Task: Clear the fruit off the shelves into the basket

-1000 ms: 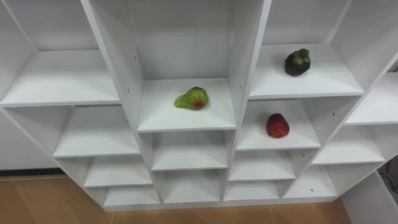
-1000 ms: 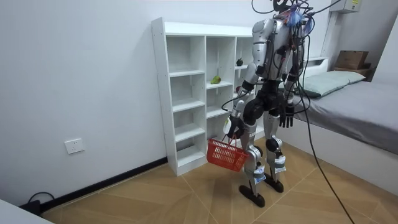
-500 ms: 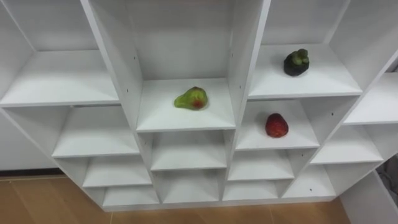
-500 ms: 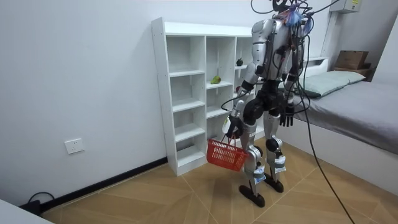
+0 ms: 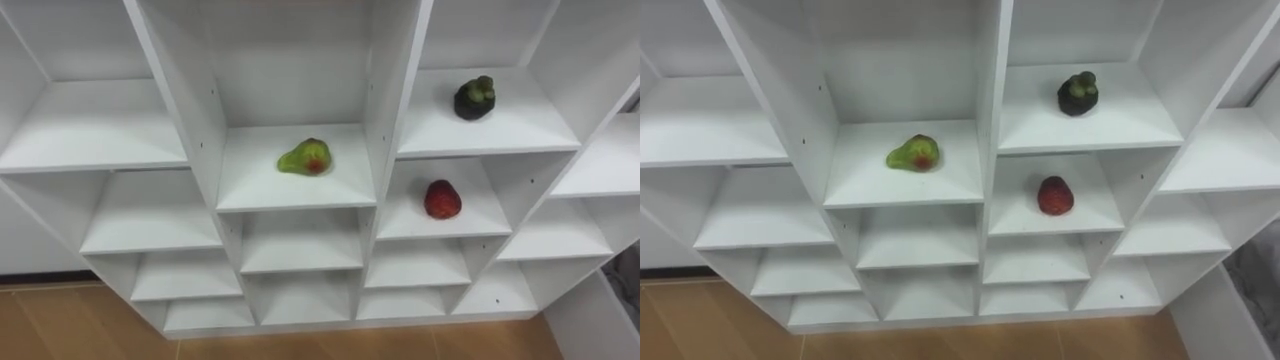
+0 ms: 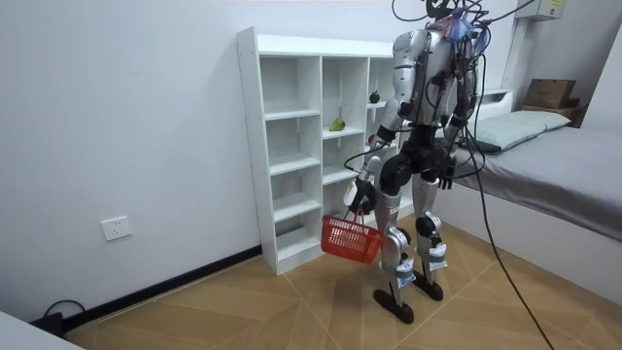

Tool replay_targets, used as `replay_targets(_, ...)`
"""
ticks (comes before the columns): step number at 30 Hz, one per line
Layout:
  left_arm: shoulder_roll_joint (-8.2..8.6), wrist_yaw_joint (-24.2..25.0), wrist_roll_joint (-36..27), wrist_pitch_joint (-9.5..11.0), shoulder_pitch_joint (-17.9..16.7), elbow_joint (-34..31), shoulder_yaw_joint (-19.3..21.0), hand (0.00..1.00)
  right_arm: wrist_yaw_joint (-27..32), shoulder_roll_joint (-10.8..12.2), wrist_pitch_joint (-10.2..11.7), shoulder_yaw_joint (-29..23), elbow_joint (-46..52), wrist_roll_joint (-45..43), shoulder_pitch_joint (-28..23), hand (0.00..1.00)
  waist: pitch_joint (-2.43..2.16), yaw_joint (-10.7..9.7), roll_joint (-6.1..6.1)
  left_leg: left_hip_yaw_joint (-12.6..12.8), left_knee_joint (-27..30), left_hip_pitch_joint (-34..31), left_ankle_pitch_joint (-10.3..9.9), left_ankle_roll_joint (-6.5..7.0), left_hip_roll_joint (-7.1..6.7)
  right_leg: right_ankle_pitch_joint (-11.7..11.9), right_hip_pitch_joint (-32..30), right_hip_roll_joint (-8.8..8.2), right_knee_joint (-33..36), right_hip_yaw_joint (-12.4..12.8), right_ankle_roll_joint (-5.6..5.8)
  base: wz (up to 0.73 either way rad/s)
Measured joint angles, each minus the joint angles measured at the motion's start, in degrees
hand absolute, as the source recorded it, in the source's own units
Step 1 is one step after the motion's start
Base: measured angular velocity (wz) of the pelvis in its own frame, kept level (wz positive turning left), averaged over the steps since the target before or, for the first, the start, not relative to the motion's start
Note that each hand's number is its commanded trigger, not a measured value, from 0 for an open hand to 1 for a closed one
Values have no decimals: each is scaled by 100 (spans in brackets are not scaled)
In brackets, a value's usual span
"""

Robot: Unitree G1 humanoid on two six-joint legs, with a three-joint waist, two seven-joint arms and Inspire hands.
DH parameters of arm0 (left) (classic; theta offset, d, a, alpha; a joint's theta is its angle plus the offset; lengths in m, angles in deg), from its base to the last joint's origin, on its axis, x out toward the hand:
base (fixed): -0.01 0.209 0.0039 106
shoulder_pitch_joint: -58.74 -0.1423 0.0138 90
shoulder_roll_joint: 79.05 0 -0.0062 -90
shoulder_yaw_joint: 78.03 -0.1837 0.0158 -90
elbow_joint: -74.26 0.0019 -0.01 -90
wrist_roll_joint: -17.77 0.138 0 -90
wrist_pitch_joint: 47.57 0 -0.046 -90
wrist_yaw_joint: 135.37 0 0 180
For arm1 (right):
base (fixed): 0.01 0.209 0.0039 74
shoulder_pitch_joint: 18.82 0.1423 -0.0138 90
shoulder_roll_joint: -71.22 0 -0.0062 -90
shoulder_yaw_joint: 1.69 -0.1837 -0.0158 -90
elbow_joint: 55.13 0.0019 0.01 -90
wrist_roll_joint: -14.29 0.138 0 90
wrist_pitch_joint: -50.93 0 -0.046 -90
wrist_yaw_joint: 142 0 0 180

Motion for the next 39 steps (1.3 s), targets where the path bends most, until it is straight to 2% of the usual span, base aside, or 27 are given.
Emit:
replay_targets(2, -3, -137, -37, 22, -8, -80, 3, 100, 295, 24, 109, -136, 897, 406, -211, 0, 1, 9, -11, 61, 0, -1, 0, 0, 19, 19, -23, 17, -1, 40, -7, -10)
replay_targets(4, 6, -185, -34, 76, -48, -167, 4, 100, 495, 62, 237, -185, 1758, 452, -442, 0, -1, -2, -9, 91, -3, -9, -1, -2, 32, 35, -32, 37, -15, 93, -10, -11)
replay_targets(6, 6, -271, -51, 193, -100, -305, 2, 100, 699, 178, 460, -187, 2838, 450, -721, 0, 5, -35, 2, 97, -2, -26, -7, -12, 47, 41, -60, 54, -17, 105, -19, -5)
replay_targets(9, 5, -290, -48, 376, -93, -351, 2, 100, 842, 225, 606, -171, 4054, 391, -928, 0, -13, -126, 45, 98, -2, -110, -7, -13, 47, 57, -126, 55, -10, 107, -17, 0)
replay_targets(12, 4, -342, -50, 501, -153, -484, 4, 100, 1022, 286, 887, -159, 4904, 358, -1114, 0, -24, -146, 31, 133, -9, -120, -8, -12, 51, 69, -141, 59, -17, 136, -17, -4)
replay_targets(15, 6, -383, -56, 645, -195, -517, 1, 100, 1161, 289, 1048, -147, 5305, 362, -1135, 0, -27, -141, 36, 180, -20, -153, -8, -13, 54, 75, -199, 61, -4, 148, -16, -9)
replay_targets(17, 4, -397, -75, 740, -191, -509, 1, 100, 1272, 284, 1234, -154, 5573, 348, -1141, 0, -34, -146, 31, 199, -11, -205, -7, -12, 53, 90, -219, 59, 0, 146, -17, -2)
replay_targets(22, 1, -376, -273, 918, -214, -510, 5, 100, 1536, 228, 1321, -188, 6193, 332, -1027, 0, -29, -149, 114, 217, 2, -208, -7, -12, 52, 111, -248, 62, 0, 208, -17, -7)
replay_targets(25, -11, -335, -273, 956, -189, -405, 39, 100, 1672, 122, 1452, -201, 6610, 331, -871, 0, -36, -142, 154, 222, 1, -198, -6, -11, 61, 114, -291, 76, 62, 256, -18, -10)
replay_targets(31, -41, -340, -281, 955, -235, -288, 60, 100, 1892, 80, 1543, -218, 6937, 335, -541, 0, -20, -105, 31, 217, 5, -196, -5, -10, 74, 124, -300, 87, 89, 243, -24, 1)
replay_targets(35, -137, -342, -280, 941, -238, -253, 59, 100, 1982, -144, 1552, -216, 6937, 368, -345, 0, -40, 10, -73, 193, 9, -197, -5, -11, 73, 131, -292, 87, 72, 220, -22, 4)
replay_targets(39, -200, -351, -274, 904, -220, -86, 62, 100, 2053, -259, 1552, -219, 6936, 363, -126, 0, -40, 15, -88, 176, 11, -209, -5, -10, 68, 135, -274, 81, 73, 201, -23, 2)
